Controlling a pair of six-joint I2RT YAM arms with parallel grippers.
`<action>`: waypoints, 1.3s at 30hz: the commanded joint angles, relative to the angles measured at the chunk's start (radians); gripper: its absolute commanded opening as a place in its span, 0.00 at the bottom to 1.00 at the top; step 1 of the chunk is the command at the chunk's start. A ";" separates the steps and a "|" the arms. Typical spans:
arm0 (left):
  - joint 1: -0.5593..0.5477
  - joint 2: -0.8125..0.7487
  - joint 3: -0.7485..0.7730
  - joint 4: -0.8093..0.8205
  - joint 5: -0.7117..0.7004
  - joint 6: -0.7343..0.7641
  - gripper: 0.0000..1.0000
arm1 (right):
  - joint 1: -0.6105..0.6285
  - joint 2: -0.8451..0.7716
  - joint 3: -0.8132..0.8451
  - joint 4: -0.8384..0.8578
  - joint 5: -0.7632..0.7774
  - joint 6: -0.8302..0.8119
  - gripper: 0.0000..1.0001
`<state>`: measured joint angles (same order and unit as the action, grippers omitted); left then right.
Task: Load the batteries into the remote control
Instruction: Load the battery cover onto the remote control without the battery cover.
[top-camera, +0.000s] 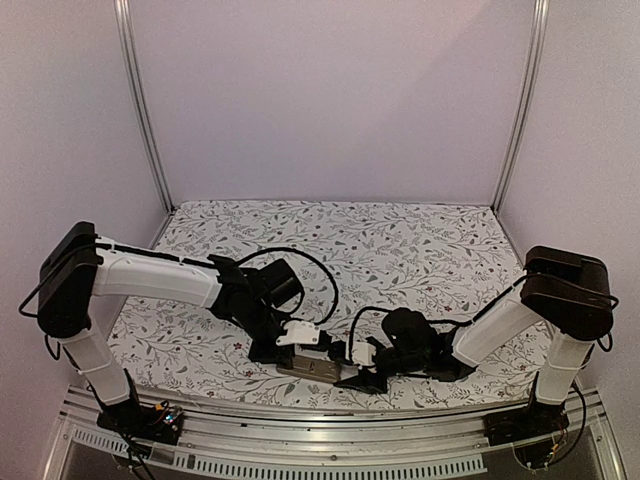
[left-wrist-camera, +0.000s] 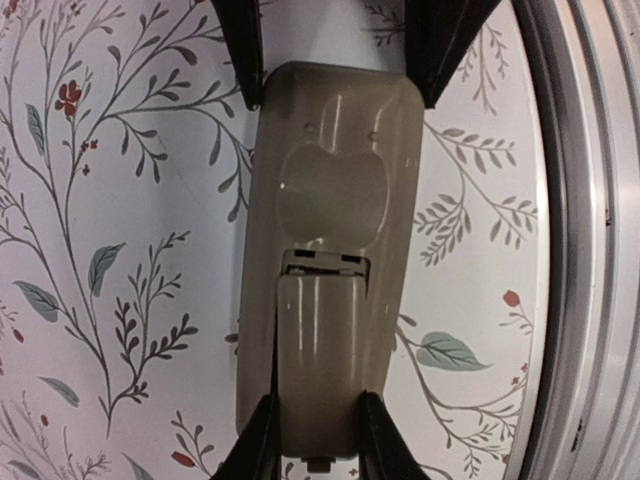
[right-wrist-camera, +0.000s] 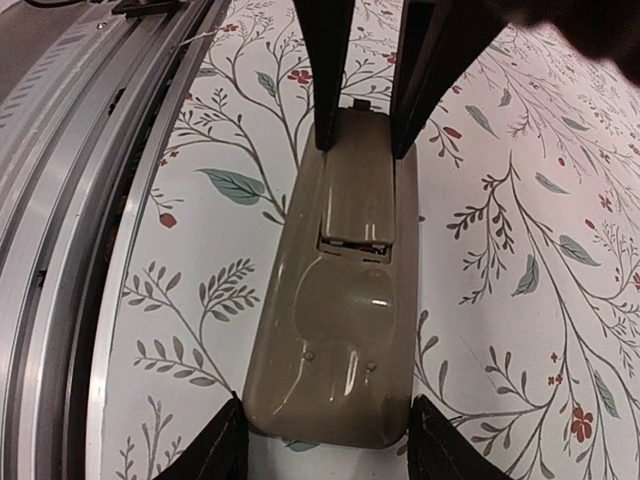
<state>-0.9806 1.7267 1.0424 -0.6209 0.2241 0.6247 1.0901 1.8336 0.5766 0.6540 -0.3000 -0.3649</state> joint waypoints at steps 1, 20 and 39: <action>-0.008 0.039 0.024 -0.015 0.030 0.025 0.01 | -0.004 -0.015 -0.008 0.003 -0.008 -0.002 0.53; -0.010 0.056 0.044 -0.030 0.056 0.017 0.01 | -0.004 -0.010 -0.004 0.012 -0.004 0.002 0.53; -0.029 0.081 0.048 0.036 0.075 0.024 0.05 | -0.002 -0.003 -0.003 0.044 -0.004 0.015 0.53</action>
<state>-0.9813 1.7630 1.0821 -0.6487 0.2466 0.6285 1.0901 1.8336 0.5766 0.6636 -0.3061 -0.3634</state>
